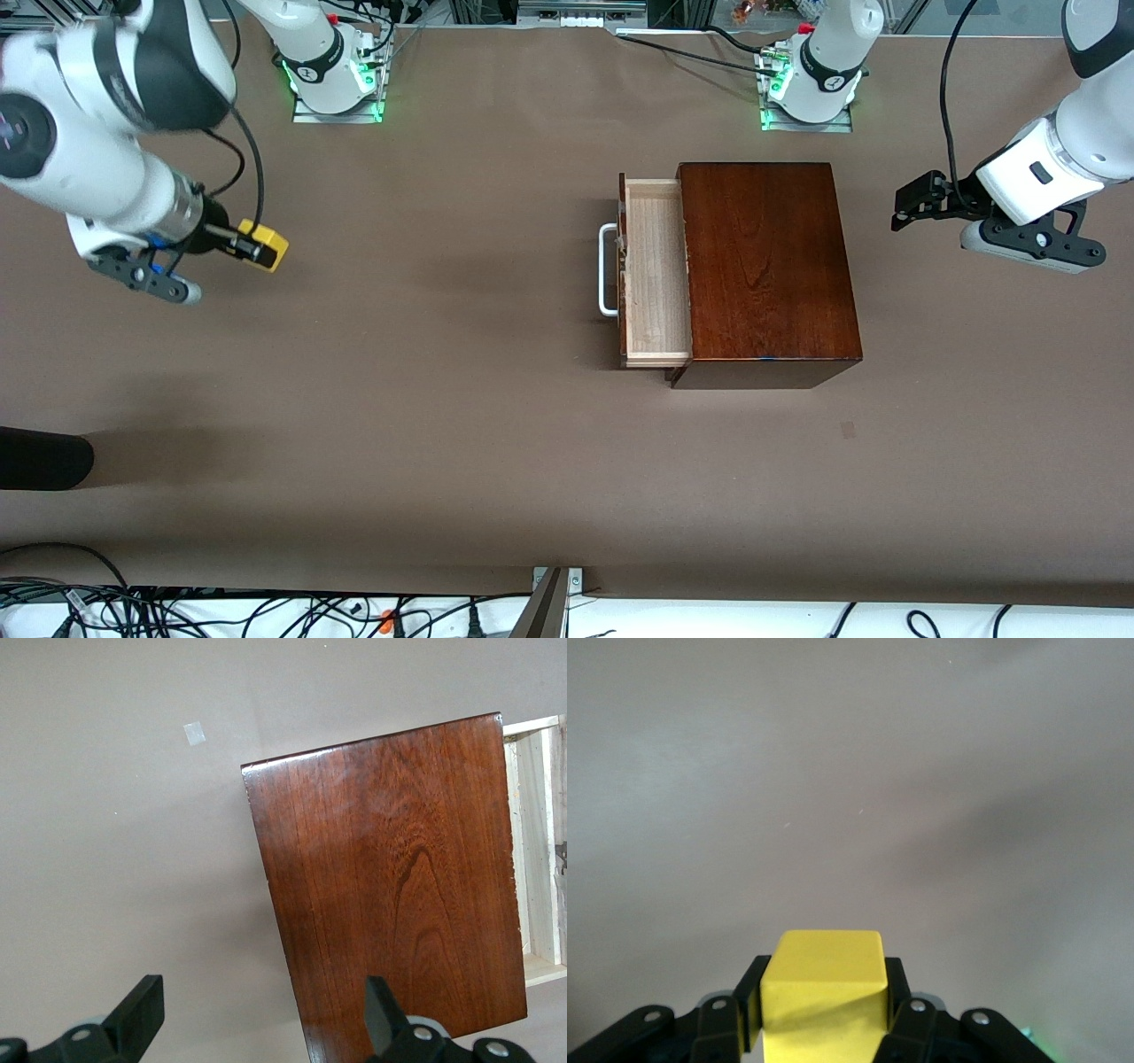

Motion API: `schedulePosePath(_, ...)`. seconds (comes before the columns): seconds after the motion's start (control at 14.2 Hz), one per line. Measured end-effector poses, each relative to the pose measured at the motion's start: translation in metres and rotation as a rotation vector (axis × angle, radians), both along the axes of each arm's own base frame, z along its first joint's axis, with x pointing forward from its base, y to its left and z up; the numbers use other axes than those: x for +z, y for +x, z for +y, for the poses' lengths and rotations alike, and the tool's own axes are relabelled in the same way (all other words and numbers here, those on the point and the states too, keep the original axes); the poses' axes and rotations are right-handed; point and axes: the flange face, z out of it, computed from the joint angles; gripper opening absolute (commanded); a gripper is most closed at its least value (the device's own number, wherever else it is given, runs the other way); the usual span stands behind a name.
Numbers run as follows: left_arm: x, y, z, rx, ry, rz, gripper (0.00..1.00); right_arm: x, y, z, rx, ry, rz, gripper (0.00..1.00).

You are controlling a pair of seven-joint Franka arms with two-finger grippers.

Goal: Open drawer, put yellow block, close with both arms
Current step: 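Carry the yellow cube with the right gripper into the open drawer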

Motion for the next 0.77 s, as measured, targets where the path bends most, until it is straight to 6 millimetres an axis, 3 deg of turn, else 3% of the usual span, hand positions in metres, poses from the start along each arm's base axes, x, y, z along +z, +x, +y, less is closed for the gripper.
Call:
schedulePosePath(0.14,0.0,0.0,0.0,0.0,0.0,0.0,1.0,0.02,-0.005,0.041,-0.094,-0.002,-0.022,0.0)
schedulePosePath(0.28,0.0,0.0,0.0,-0.001,0.0,0.0,1.0,0.025,-0.015,0.098,-0.228,-0.002,-0.029,0.0)
schedulePosePath(0.56,0.0,0.0,0.0,-0.001,0.0,0.0,1.0,0.019,-0.033,0.222,-0.51,-0.008,-0.029,0.0)
schedulePosePath(0.77,0.0,0.0,-0.001,-0.002,0.0,0.001,1.0,0.003,-0.047,0.312,-0.723,0.005,-0.011,0.0)
